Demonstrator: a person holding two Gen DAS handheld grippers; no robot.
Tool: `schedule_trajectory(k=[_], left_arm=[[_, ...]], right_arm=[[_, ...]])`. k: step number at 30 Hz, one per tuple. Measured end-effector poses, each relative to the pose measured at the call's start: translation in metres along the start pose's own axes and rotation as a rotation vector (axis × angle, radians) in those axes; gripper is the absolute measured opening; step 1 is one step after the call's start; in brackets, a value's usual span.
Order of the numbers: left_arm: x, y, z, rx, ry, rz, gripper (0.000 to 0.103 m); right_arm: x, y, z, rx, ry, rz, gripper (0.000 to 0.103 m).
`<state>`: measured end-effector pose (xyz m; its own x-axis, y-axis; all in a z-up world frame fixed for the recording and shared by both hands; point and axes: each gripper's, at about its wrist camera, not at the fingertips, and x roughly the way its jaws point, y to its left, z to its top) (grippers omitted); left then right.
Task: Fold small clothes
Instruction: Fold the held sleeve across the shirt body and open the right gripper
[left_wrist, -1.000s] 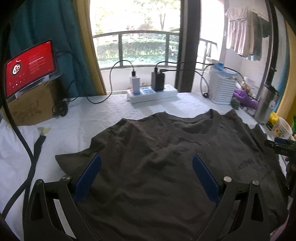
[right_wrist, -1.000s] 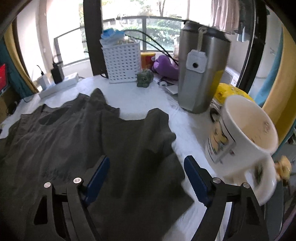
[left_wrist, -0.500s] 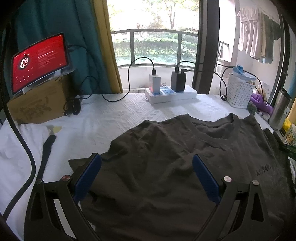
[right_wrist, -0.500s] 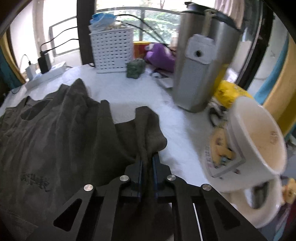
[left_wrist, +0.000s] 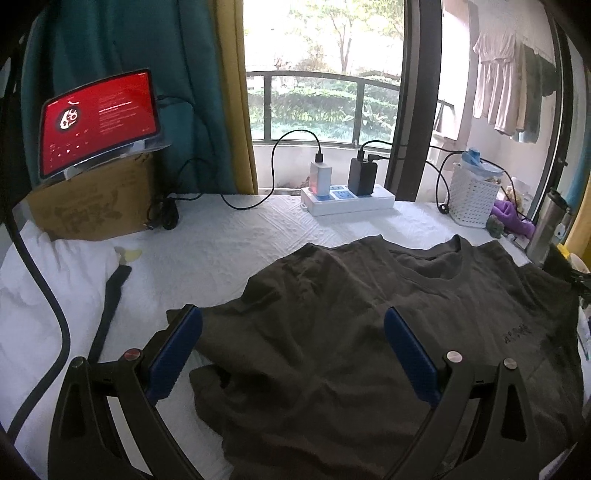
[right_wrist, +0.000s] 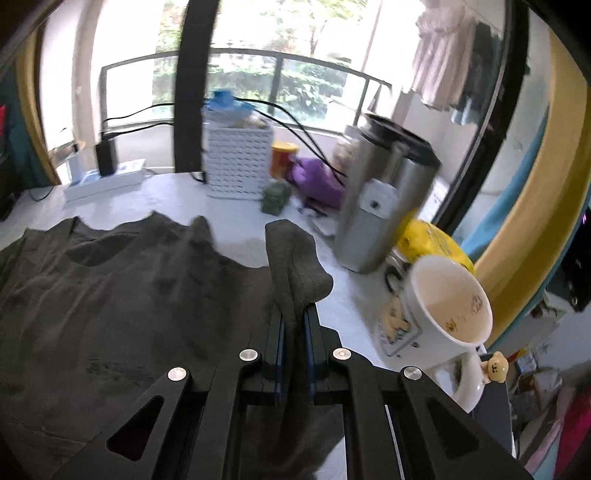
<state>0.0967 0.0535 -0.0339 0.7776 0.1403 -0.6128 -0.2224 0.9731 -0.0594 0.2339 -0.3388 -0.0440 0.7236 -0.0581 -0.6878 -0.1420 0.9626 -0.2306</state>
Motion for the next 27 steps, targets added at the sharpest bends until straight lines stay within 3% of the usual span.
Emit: schedule_trajectory(k=[9,13,14,16,17,18,22,27], left_arm=[[-0.006,0.015,-0.012,-0.028,0.008,-0.044,0.098],[-0.009,0.021,-0.016,-0.035,0.009,-0.049,0.098],[-0.009,0.022,-0.016,-0.037,0.009,-0.050,0.098],[-0.010,0.023,-0.017,-0.039,0.011,-0.051,0.098],[-0.011,0.024,-0.018,-0.040,0.011,-0.050,0.098],[-0.012,0.024,-0.018,-0.040,0.011,-0.049,0.098],[-0.015,0.023,-0.019,-0.034,0.010,-0.045,0.098],[-0.017,0.018,-0.020,-0.017,0.010,-0.041,0.098]], right_arm=[[0.000,0.071,-0.004,-0.104,0.014,0.077,0.009],[0.007,0.097,-0.011,-0.128,0.061,0.140,0.011],[0.008,0.102,-0.014,-0.134,0.066,0.164,0.014],[0.007,0.110,-0.019,-0.134,0.082,0.226,0.036],[0.005,0.114,-0.021,-0.133,0.089,0.258,0.061],[0.002,0.117,-0.024,-0.135,0.093,0.296,0.068],[-0.016,0.110,-0.028,-0.118,0.082,0.334,0.068],[-0.019,0.056,-0.031,0.001,0.063,0.248,0.068]])
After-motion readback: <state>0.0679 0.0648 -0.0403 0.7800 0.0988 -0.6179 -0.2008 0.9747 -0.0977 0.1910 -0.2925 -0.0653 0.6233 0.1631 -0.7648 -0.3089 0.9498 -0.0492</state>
